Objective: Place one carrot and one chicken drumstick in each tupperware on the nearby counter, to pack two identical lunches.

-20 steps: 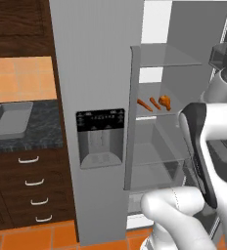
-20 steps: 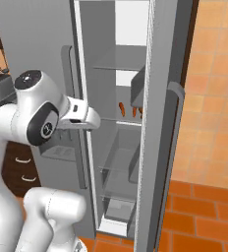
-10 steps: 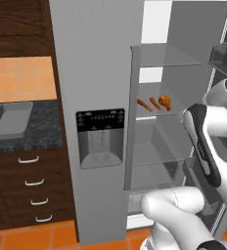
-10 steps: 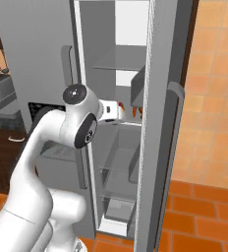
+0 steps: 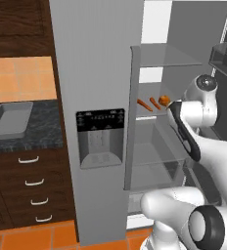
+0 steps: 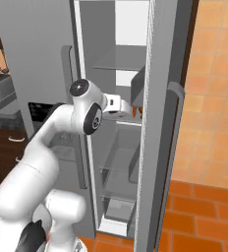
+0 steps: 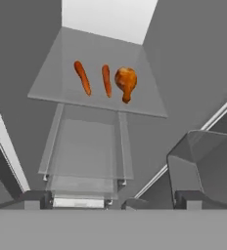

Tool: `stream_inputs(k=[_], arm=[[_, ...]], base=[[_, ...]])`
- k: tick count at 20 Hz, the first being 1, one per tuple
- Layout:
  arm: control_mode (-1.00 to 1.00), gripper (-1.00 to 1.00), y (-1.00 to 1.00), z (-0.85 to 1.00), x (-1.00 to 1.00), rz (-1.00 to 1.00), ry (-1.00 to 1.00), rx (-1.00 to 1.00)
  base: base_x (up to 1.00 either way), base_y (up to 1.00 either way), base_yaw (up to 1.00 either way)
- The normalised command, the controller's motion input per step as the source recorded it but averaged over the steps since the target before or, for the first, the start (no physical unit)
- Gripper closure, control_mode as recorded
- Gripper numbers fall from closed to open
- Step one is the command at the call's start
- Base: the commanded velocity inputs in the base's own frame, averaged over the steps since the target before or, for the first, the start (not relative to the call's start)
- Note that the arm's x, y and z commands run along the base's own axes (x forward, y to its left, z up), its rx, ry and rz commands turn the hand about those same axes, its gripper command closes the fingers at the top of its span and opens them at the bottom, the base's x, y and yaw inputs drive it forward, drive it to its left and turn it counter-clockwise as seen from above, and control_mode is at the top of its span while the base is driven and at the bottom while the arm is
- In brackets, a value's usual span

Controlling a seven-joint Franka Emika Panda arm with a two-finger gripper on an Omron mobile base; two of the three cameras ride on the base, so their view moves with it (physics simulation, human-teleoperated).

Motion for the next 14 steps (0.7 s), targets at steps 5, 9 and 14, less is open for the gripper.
stream_inputs(k=[5, 9, 14], arm=[[-1.0, -1.0, -0.42, -0.09, 0.74, 0.03, 0.0, 0.22], [-1.0, -1.0, -0.35, -0.08, 0.72, 0.07, 0.0, 0.02], [-1.0, -1.0, -0.19, -0.11, 0.67, 0.0, 0.0, 0.0]], base=[[0.0, 0.0, 0.0], [0.0, 0.0, 0.0], [0.0, 0.0, 0.0]])
